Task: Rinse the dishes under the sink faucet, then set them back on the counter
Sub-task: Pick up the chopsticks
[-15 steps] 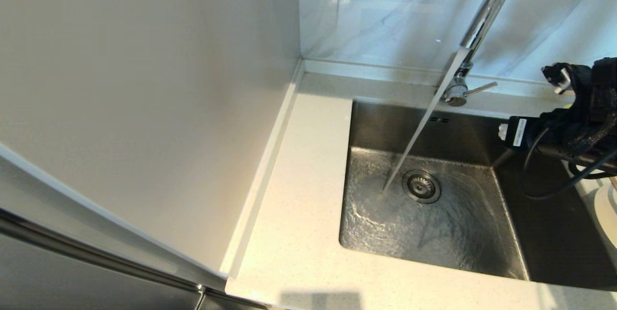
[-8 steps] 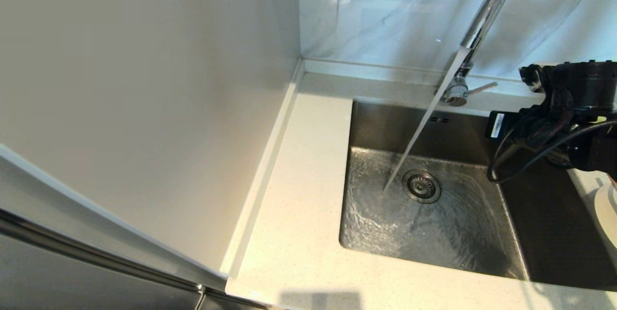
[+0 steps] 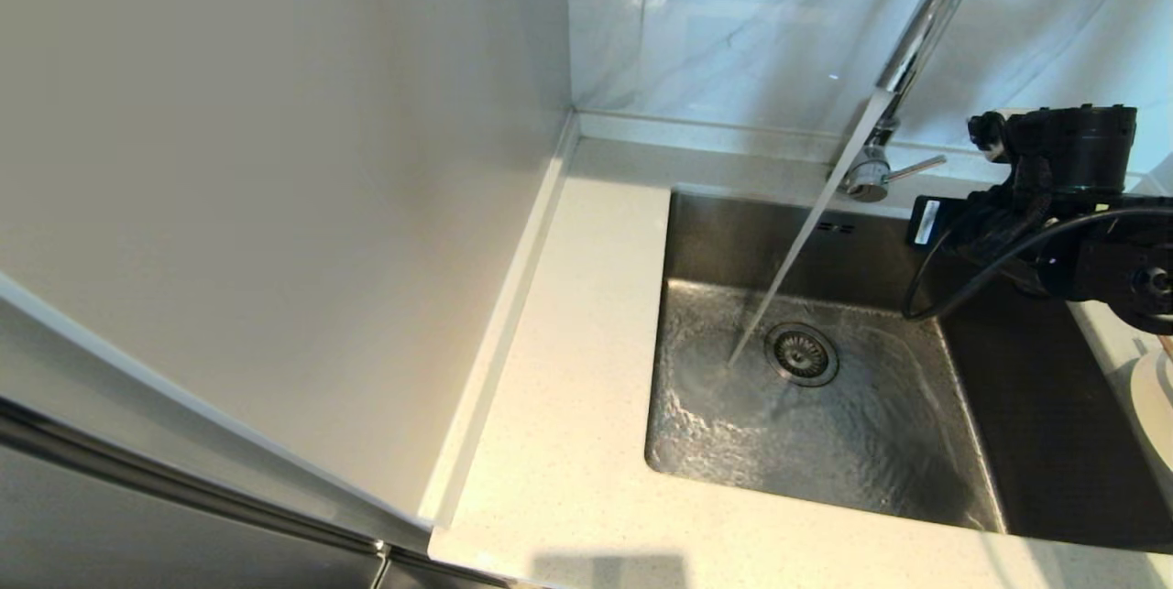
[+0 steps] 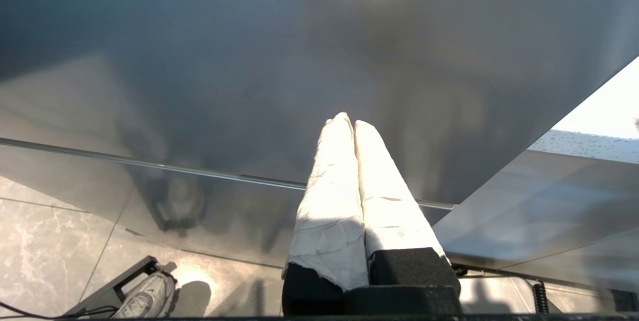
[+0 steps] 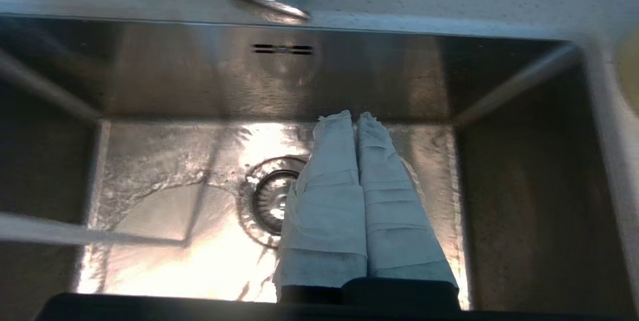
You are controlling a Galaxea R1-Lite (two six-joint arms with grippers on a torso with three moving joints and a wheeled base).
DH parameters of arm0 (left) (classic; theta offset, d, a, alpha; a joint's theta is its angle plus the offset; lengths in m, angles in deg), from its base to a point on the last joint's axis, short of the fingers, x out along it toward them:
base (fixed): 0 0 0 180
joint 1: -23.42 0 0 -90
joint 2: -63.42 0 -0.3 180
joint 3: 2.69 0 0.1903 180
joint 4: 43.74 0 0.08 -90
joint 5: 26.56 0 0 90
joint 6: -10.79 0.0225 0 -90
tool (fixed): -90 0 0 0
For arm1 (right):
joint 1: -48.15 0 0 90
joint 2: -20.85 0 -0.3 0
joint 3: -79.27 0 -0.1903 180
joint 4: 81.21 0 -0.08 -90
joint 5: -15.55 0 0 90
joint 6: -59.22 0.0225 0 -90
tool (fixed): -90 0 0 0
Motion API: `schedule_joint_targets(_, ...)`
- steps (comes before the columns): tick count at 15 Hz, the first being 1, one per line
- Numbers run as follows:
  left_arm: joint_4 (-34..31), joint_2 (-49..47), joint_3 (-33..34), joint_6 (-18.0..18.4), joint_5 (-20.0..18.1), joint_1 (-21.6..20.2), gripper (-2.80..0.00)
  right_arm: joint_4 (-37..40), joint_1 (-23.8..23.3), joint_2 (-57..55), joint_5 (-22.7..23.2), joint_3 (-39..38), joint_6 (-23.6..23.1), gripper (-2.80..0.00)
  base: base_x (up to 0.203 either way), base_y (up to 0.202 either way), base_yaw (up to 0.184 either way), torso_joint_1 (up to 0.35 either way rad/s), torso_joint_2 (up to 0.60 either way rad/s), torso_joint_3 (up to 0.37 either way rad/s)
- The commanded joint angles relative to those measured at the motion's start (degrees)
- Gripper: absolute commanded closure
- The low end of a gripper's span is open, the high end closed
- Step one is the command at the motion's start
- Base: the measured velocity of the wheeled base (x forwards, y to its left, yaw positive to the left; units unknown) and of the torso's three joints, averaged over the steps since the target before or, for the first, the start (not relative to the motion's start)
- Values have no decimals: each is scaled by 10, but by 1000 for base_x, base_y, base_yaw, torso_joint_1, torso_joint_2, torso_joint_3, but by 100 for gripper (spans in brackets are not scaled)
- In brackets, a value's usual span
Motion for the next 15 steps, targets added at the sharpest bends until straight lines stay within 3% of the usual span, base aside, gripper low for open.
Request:
schedule_joint_targets(1,0,0,0,0,0,0,0,2,-6,-3,-26,-1,-3,0,0,0,0,0,0,0)
schedule_joint_targets(4,0,0,0,0,0,0,0,65,-36,36,-52,-44,-84,0,0,0,0,0,0,0)
schedule_joint_targets(6,0,0,0,0,0,0,0,85,-43,66,-51,-76,-105,0,0,0,0,0,0,0)
schedule_joint_targets(11,0,0,0,0,0,0,0,101,-135,108,-49,-89,-168,0,0,0,0,0,0,0)
schedule_joint_targets(14,0,0,0,0,0,0,0,128,-224,139,9,-111,-177,0,0,0,0,0,0,0)
schedule_joint_targets(15,0,0,0,0,0,0,0,130,-249,150,31,-120,-178,-280,0,0,0,0,0,0)
